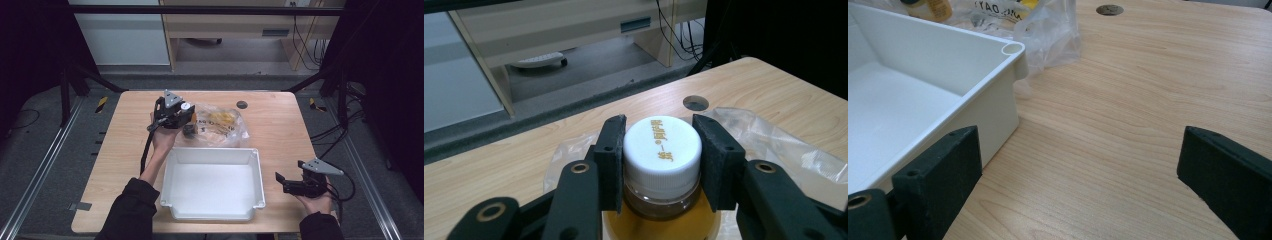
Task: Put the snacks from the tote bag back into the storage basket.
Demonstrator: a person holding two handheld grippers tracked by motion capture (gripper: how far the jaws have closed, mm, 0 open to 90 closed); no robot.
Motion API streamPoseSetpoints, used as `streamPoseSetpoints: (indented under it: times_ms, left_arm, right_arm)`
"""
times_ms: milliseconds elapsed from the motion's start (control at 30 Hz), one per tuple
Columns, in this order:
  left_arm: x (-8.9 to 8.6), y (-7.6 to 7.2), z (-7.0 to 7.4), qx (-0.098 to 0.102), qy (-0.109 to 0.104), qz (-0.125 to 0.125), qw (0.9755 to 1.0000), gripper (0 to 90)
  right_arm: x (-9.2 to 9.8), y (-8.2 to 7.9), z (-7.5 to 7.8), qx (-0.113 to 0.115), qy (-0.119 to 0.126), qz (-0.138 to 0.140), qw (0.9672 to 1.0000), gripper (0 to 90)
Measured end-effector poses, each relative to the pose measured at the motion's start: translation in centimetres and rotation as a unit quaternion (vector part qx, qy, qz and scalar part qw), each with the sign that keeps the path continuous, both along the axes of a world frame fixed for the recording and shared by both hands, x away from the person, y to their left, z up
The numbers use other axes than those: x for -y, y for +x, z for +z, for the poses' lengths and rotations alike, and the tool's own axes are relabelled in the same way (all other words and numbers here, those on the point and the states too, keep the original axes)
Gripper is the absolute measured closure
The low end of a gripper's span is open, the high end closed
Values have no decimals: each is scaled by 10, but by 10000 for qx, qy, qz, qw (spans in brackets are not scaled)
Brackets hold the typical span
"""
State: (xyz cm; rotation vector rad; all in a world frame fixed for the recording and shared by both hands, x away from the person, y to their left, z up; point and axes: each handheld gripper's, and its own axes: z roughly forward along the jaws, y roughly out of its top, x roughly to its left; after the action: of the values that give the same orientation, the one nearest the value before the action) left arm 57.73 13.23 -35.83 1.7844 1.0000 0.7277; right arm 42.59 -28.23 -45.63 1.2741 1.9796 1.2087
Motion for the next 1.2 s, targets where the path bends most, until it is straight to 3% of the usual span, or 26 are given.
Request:
streamPoseSetpoints:
  times_ms: [200,533,1200]
  left_arm:
    - [-2,-3,11,142,-23,-21,9999,586]
    - [-2,-8,23,240,6,-15,9997,586]
    - [-9,-17,49,492,-129,-15,9987,587]
  right_arm:
    - [0,0,0,-2,2,2,10000,44]
    - [0,0,0,-5,10,-3,10000,44]
    - [0,0,1,-9,43,-17,10000,44]
